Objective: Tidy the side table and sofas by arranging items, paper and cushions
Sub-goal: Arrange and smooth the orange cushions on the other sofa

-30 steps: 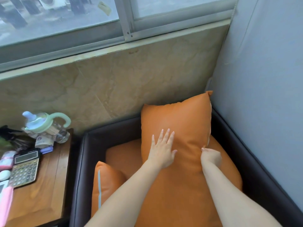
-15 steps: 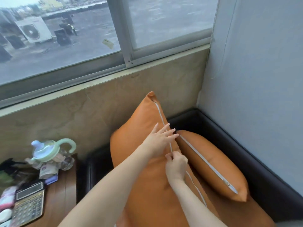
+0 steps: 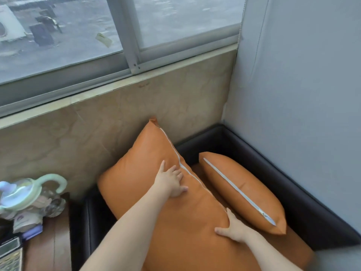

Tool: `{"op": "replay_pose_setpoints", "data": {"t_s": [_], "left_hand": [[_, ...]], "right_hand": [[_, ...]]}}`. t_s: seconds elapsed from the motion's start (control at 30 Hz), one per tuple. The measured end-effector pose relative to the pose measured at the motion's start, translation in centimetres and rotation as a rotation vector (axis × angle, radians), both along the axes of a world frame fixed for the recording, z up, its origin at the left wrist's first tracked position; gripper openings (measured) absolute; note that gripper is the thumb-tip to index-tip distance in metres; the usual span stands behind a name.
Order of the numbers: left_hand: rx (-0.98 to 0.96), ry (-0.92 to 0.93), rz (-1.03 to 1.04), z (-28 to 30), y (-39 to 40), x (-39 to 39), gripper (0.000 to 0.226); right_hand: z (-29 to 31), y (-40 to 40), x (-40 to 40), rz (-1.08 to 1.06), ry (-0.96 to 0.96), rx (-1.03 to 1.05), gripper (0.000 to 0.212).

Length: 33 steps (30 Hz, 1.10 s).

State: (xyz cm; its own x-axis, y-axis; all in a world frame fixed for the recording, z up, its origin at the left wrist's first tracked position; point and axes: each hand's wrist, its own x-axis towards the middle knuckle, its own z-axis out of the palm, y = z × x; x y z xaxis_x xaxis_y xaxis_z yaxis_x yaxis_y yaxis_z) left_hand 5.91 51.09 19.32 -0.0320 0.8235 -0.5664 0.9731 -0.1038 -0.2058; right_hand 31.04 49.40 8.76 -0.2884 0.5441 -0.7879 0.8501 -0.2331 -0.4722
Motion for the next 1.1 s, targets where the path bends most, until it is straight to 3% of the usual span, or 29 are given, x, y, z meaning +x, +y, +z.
{"op": "replay_pose_setpoints", "data": {"t_s": [0.1,0.17,0.23,0.3,0.37,0.5,0.57,0.67,0.7,0.8,0.9,1.1], "left_hand": [[0.040,0.047,0.010,-1.5,0.6,1.0,0.080],[0.052,0.032,-0.013,-2.2,1.3,2.3,0.090],[0.032,-0.064,-0.132,-3.0,1.9,4.1,0.099],[-0.023,-0.156,-0.275,-4.2,2.2,6.7,0.100],[-0.101,-0.189,-0.322,-5.8,2.4,8.7,0.092],[-0.103,-0.190,-0.276,-7.4,3.0,9.9,0.058],[-0.078,-0.175,-0.272,-7.6,3.0,10.1,0.046],[-0.017,-0.176,-0.267,-7.8,2.0,10.5,0.032],[0.005,-0.183,-0.254,-7.7,1.6,10.6,0.029],[0.085,-0.252,-0.164,-6.6,0.8,10.0,0.024],[0.172,-0.302,-0.124,-4.8,0.2,8.8,0.024],[0.439,-0.375,0.035,0.2,0.1,7.1,0.027]], "right_hand": [[-0.3,0.6,0.9,0.000,0.121,-0.056,0.112],[-0.1,1.2,0.7,-0.004,0.141,-0.057,0.121],[-0.8,1.2,0.5,-0.001,0.119,-0.028,0.133],[-1.5,0.6,0.4,0.041,0.069,0.037,0.126],[-2.0,-0.1,0.5,0.100,0.038,0.081,0.116],[-2.4,-0.2,2.1,0.153,0.084,0.125,0.118],[-2.8,-0.4,3.3,0.050,0.169,0.111,0.114],[-3.0,-1.2,6.5,-0.319,0.263,-0.033,0.118],[-3.2,-1.4,8.0,-0.458,0.233,-0.064,0.114],[-4.6,-1.8,12.9,-0.708,-0.051,0.002,0.077],[-4.4,-0.3,14.5,-0.794,-0.181,0.025,0.062],[-2.1,5.5,14.8,-0.719,-0.092,-0.110,0.078]]}}
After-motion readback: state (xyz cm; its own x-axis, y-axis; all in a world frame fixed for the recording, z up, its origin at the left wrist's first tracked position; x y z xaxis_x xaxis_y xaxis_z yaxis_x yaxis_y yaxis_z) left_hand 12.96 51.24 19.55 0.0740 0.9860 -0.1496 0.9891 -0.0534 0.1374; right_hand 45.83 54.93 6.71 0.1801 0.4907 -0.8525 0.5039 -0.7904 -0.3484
